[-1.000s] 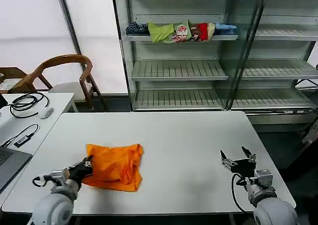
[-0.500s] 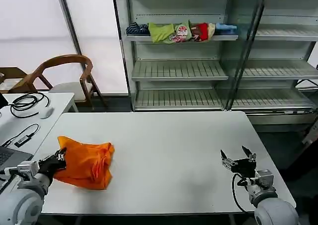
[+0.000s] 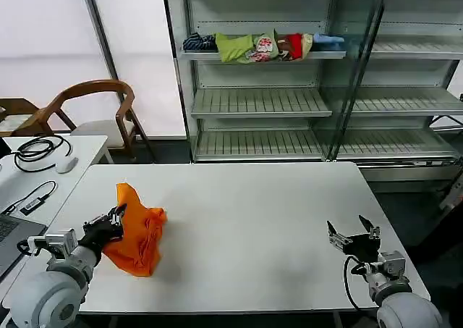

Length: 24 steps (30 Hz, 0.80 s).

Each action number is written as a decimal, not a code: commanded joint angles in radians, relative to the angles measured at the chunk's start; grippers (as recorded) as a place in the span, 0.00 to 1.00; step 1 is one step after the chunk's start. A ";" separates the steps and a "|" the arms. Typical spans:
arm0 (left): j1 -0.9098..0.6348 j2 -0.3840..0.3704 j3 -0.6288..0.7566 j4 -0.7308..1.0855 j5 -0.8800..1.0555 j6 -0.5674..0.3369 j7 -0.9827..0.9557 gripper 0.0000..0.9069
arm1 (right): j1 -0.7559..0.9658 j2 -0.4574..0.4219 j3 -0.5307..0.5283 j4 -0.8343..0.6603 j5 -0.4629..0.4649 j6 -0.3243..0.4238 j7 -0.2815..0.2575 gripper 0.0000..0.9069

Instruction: Fold and organize the clothes.

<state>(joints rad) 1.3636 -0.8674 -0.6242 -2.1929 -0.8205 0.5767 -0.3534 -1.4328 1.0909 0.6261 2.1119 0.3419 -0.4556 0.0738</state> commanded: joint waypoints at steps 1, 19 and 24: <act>0.088 0.201 -0.182 0.048 0.011 0.003 0.019 0.03 | -0.005 0.002 0.011 0.003 0.001 0.000 -0.001 1.00; 0.136 -0.091 0.175 -0.082 0.287 -0.011 -0.003 0.03 | -0.009 0.003 0.010 -0.012 0.002 0.007 -0.005 1.00; 0.022 -0.201 0.408 -0.073 0.360 -0.023 -0.013 0.04 | -0.019 -0.002 0.012 0.000 -0.003 0.002 -0.003 1.00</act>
<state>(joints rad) 1.5079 -0.8125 -0.6721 -2.2266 -0.6581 0.5652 -0.3337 -1.4424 1.0906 0.6337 2.1037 0.3432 -0.4510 0.0691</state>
